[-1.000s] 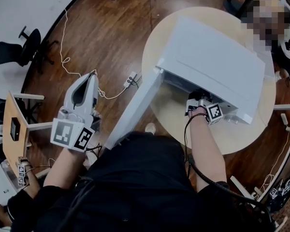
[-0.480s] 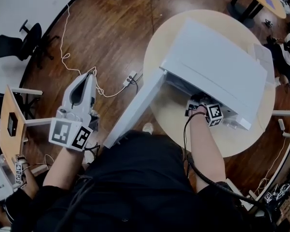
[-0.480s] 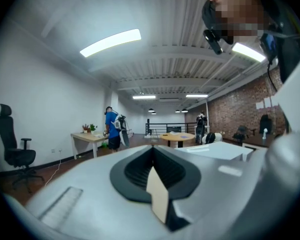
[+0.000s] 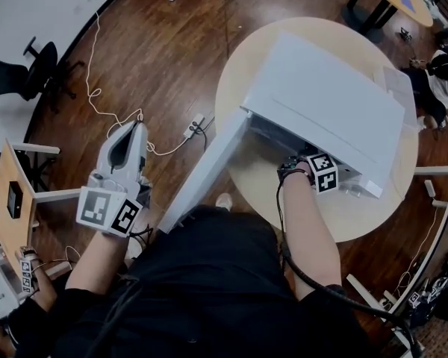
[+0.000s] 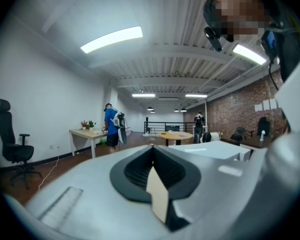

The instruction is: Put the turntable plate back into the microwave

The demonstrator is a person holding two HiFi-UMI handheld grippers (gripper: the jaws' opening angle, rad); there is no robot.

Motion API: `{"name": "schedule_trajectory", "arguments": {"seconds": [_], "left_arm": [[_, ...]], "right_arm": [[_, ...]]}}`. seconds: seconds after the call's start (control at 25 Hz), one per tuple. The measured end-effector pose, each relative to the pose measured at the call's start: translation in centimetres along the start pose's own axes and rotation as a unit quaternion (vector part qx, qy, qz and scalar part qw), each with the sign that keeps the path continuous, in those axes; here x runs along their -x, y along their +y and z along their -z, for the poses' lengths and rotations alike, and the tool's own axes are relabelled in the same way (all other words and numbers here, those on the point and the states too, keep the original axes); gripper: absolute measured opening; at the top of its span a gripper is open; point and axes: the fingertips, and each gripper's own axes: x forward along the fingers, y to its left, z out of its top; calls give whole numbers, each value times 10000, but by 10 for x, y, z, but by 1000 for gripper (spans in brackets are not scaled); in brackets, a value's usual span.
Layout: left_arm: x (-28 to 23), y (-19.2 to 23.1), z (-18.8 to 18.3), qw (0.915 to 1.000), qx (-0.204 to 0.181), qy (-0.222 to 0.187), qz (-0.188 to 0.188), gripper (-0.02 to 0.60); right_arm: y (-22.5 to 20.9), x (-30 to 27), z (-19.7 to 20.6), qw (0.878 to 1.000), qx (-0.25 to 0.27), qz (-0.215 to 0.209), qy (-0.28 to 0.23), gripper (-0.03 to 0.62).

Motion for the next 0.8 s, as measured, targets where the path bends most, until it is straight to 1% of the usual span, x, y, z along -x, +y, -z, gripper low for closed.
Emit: {"name": "schedule_trajectory", "arguments": {"seconds": [0.04,0.24,0.32,0.44,0.52,0.6,0.68,0.76,0.8], "left_arm": [[0,0,0,10000,3,-7,2,8],[5,-1,2,10000,-36,-40,42,8],[7,-1,2,10000,-56,-54,51,8],[8,-1,3,9999,6,-82,65,8],[8,-6,3,9998,15,-119,133,8],[7,-14,0,9996,-4,-185,233,8],[5,-23,-5,9991,-1,-266,334,8],[3,-35,-10,9985,39,-336,440,8],[2,-43,-12,9980,65,-357,508,8]], "right_arm": [[-3,2,-1,9998,144,139,-39,307],[-16,12,-6,9967,473,627,-202,309],[-20,15,-6,9959,550,685,-192,313],[-20,17,-3,9967,477,650,-123,313],[-18,21,-2,9963,615,598,-87,313],[-15,30,2,9950,878,467,6,313],[-10,47,11,9930,1138,181,251,313],[1,76,25,9862,1486,-358,632,313],[11,94,32,9775,1794,-747,821,313]]}}
